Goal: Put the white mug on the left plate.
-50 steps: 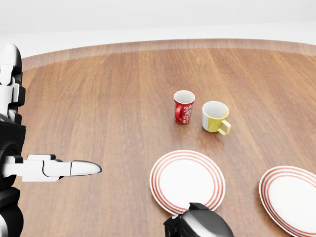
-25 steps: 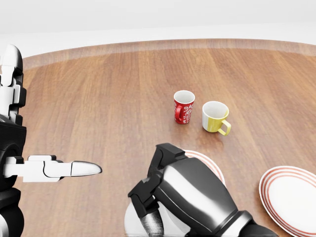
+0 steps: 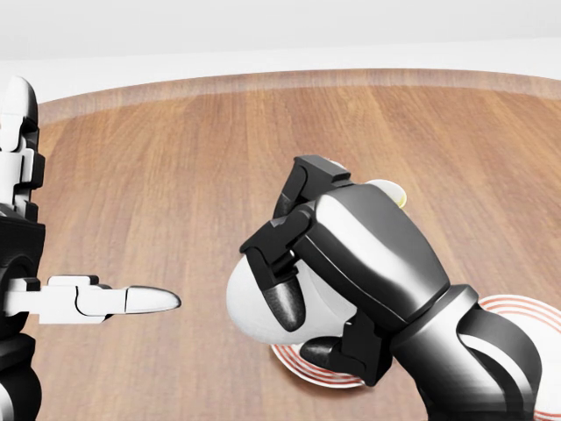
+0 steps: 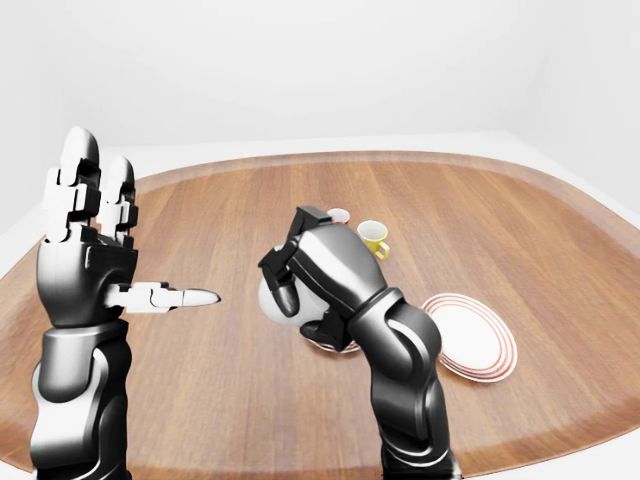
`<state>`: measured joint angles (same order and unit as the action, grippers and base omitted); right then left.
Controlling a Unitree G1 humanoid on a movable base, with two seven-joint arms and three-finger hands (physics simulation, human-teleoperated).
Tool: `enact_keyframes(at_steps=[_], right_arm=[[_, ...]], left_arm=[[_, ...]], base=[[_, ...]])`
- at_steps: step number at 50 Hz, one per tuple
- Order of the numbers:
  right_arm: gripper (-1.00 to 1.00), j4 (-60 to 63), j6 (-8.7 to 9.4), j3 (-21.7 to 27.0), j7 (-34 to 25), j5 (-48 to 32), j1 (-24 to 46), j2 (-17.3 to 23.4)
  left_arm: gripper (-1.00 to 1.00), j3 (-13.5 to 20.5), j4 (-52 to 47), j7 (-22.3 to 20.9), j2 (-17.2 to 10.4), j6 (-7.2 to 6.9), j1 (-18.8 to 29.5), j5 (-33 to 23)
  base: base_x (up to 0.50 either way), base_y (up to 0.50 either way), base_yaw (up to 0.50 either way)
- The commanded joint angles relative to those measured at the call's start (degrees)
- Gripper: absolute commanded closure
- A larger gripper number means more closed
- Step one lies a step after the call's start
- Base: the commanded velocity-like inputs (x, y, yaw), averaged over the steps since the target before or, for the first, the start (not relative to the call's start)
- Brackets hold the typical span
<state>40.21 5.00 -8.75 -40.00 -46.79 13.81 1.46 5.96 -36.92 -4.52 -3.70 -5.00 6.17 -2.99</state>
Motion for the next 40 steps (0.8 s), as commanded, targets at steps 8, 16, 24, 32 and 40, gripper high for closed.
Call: enact_keyframes(at_steps=[8,16,24,32,40], right_arm=[[1.0,-32.0,0.0,9.4,0.0,10.6,18.9,8.1],[1.0,-45.4,0.0,9.1,3.5,8.5,19.5,8.4],[1.0,-53.9,0.0,8.9,10.3,3.5,19.6,8.7],[1.0,-62.4,-1.44,7.4,17.4,-2.0,22.1,7.7],[1.0,-65.6,-5.02,6.1,20.5,-4.2,21.5,5.6]], left_arm=[[-1.0,0.1,0.3,0.0,-0.1,0.0,0.2,0.0],[-1.0,0.0,0.2,0.0,-0.1,0.0,0.1,0.0],[-1.0,0.1,0.4,0.1,0.0,0.0,0.1,0.0],[-1.0,0.3,0.4,0.1,-0.1,0.0,0.2,0.1],[-1.0,0.4,0.8,0.2,-0.2,0.0,0.3,0.3]], base=[[0.0,0.0,0.0],[0.0,0.0,0.0],[0.0,0.0,0.0],[0.0,0.0,0.0],[0.0,0.0,0.0]])
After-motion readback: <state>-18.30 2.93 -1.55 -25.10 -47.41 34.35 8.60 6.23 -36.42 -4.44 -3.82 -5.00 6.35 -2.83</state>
